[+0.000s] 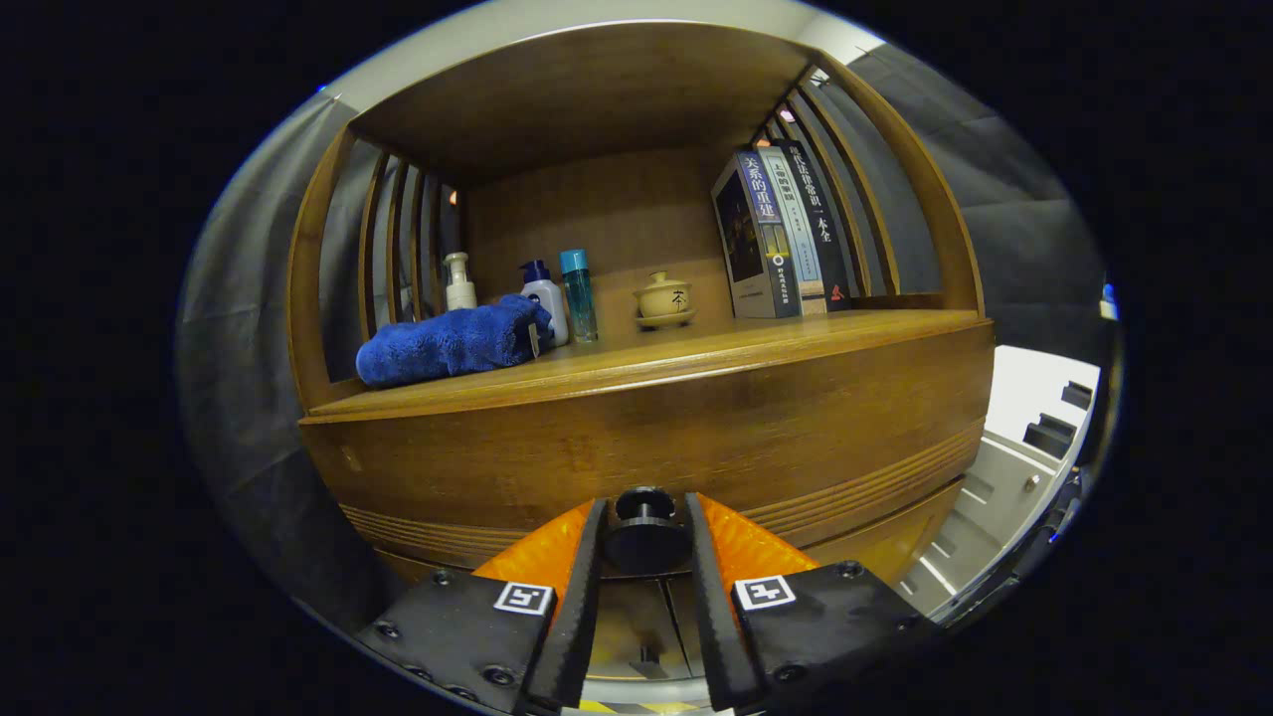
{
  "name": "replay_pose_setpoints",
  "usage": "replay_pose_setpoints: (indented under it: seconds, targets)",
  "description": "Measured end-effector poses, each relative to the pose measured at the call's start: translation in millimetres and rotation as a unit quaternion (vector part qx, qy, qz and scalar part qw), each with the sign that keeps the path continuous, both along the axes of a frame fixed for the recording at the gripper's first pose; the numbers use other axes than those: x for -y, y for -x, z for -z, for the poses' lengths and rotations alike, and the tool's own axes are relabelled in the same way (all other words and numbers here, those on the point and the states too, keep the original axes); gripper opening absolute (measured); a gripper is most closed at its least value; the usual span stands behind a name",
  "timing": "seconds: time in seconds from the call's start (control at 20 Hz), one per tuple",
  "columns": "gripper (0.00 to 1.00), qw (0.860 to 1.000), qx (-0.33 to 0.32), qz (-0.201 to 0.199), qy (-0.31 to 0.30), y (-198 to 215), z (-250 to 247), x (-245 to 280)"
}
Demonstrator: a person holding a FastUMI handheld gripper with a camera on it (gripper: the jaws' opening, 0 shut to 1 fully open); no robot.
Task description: Pull open the drawer, take out the items inside it, and place them on the countertop above the cabinet.
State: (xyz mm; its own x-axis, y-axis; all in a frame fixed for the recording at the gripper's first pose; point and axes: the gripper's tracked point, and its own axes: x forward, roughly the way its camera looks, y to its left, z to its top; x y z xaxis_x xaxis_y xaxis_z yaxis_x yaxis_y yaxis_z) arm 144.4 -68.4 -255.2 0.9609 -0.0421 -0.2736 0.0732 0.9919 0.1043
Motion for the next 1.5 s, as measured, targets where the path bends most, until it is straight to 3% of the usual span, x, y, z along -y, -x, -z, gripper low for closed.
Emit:
replay_pose_setpoints:
  seconds: [0.15,0.6,1.5]
  targets:
    - [0.46,0.999,0.013,0.002,0.031,0.5,-1.0,1.7]
    - [0.42,0.999,0.004,0.001,0.042,6.3,0.4,0.6]
    - [0.39,0.999,-0.003,-0.009,0.05,92.8,-11.8,-8.0]
